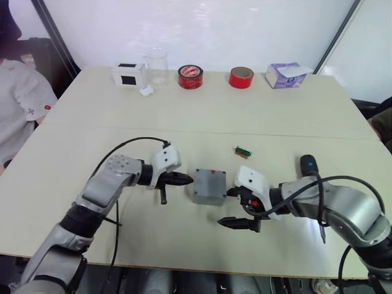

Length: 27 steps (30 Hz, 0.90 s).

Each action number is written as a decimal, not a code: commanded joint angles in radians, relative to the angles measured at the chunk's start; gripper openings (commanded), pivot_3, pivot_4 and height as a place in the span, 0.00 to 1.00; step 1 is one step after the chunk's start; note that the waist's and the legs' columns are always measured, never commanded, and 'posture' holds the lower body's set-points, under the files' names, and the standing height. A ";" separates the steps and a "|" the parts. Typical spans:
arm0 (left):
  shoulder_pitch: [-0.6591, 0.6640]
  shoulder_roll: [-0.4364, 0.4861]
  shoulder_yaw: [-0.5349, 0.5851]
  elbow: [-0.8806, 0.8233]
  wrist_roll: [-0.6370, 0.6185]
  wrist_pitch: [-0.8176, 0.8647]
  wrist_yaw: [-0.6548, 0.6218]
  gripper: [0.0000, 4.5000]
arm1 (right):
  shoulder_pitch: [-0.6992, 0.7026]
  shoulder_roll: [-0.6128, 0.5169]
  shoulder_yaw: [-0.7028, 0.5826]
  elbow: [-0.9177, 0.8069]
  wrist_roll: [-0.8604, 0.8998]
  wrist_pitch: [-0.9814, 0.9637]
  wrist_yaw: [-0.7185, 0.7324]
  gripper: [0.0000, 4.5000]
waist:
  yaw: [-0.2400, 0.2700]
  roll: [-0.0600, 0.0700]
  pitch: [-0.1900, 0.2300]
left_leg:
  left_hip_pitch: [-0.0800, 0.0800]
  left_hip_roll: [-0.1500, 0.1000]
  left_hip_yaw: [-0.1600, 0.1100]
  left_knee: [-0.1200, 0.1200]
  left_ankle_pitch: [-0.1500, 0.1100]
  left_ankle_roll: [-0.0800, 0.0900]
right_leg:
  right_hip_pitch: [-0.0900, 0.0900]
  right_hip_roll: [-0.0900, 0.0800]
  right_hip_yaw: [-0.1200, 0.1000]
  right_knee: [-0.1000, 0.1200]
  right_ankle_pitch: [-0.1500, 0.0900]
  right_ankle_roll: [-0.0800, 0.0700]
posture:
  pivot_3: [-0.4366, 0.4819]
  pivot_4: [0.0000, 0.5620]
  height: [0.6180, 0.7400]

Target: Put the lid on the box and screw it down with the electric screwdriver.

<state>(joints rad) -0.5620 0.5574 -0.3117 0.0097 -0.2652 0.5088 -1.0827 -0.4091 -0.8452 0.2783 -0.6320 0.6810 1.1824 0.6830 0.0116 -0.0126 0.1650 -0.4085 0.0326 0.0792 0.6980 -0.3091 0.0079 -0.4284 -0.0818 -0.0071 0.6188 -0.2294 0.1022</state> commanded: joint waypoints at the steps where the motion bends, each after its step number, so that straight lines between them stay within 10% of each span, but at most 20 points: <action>1: -0.055 -0.055 0.009 0.056 0.012 -0.054 0.008 0.00 | -0.017 0.063 -0.033 -0.042 0.043 0.028 -0.023 0.99 | 0.000 0.000 0.000 | 0.000 0.000 0.000 0.000 0.000 0.000 | 0.000 0.000 0.000 0.000 0.000 0.000 | 0.48 0.27 1.00; 15: 0.080 0.125 0.053 -0.066 0.032 -0.036 -0.053 0.00 | -0.055 -0.106 -0.026 0.038 -0.105 -0.129 0.071 0.99 | -0.008 0.000 0.000 | 0.000 0.001 0.000 0.000 0.000 0.000 | -0.001 0.000 0.000 0.001 0.000 -0.001 | 0.48 0.27 1.00; 27: 0.156 0.061 0.040 -0.223 0.004 0.081 0.029 0.00 | -0.112 -0.054 0.111 0.179 -0.287 -0.306 0.182 0.99 | 0.000 0.000 0.000 | 0.000 0.000 0.000 0.000 0.000 0.000 | 0.000 0.000 0.000 0.001 0.000 0.000 | 0.48 0.27 1.00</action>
<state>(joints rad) -0.3930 0.6303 -0.2726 -0.1937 -0.2537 0.5931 -1.0727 -0.5009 -0.9106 0.3909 -0.4428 0.4088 0.8988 0.8466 0.0112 -0.0126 0.1650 -0.4084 0.0329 0.0794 0.6981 -0.3094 0.0083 -0.4288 -0.0820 -0.0070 0.6199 -0.2294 0.1022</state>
